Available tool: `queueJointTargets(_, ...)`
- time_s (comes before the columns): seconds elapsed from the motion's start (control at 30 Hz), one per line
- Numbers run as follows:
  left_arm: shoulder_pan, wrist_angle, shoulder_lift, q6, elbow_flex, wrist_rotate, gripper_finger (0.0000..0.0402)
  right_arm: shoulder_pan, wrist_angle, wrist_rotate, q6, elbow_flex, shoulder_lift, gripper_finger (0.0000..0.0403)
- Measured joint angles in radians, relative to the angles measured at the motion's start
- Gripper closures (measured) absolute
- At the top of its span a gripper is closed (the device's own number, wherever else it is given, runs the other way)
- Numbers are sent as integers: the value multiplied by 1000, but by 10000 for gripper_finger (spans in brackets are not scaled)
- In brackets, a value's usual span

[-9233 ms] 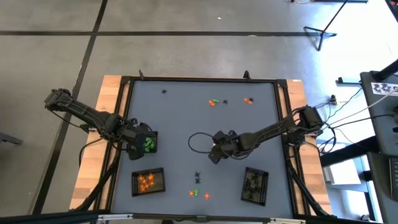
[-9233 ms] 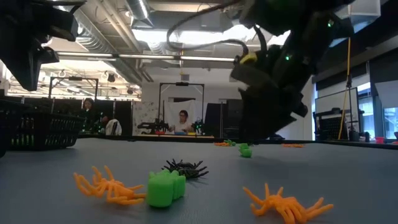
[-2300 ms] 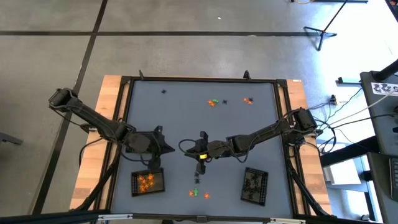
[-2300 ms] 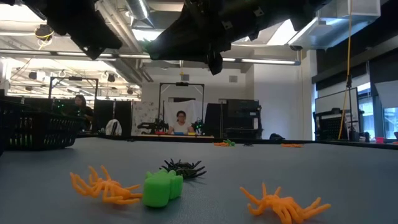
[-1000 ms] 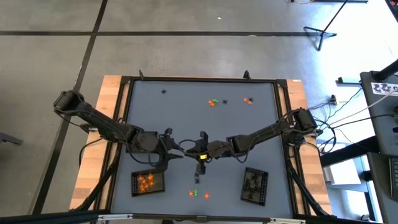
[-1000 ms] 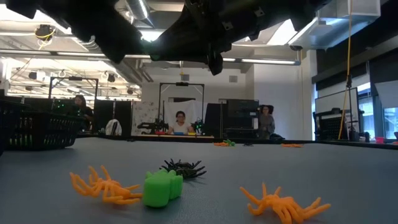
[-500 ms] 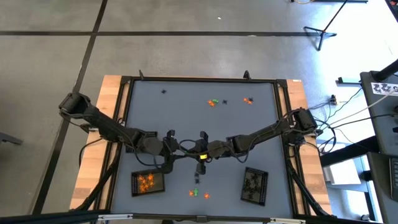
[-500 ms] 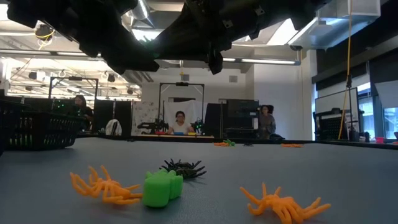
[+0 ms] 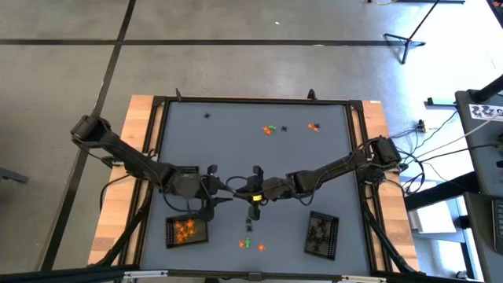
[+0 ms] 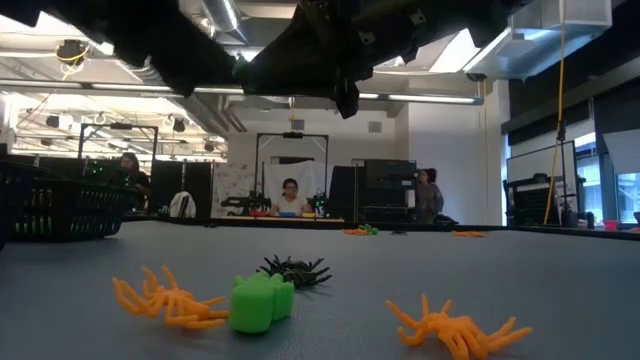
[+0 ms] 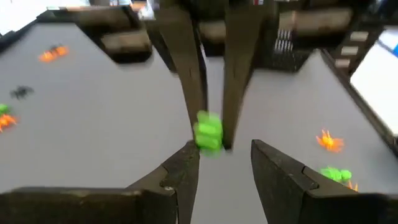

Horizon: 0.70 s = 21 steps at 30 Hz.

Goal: Sort Halloween decoration
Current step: Put the green skeleton toy into the top black bin

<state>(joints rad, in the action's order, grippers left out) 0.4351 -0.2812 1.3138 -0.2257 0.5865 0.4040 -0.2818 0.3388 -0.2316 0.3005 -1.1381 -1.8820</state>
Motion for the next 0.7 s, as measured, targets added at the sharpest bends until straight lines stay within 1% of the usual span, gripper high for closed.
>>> queueJointTargets(0.23,-2,-23,-21,1,2,39,264,1,-3,1,0,1,-1,370)
queueJointTargets(0.53,-3,-22,-21,-1,2,29,264,1,1,5,0,1,-1,370)
queueJointTargets(0.7,-3,-16,4,-8,2,23,264,1,2,5,0,1,-1,370)
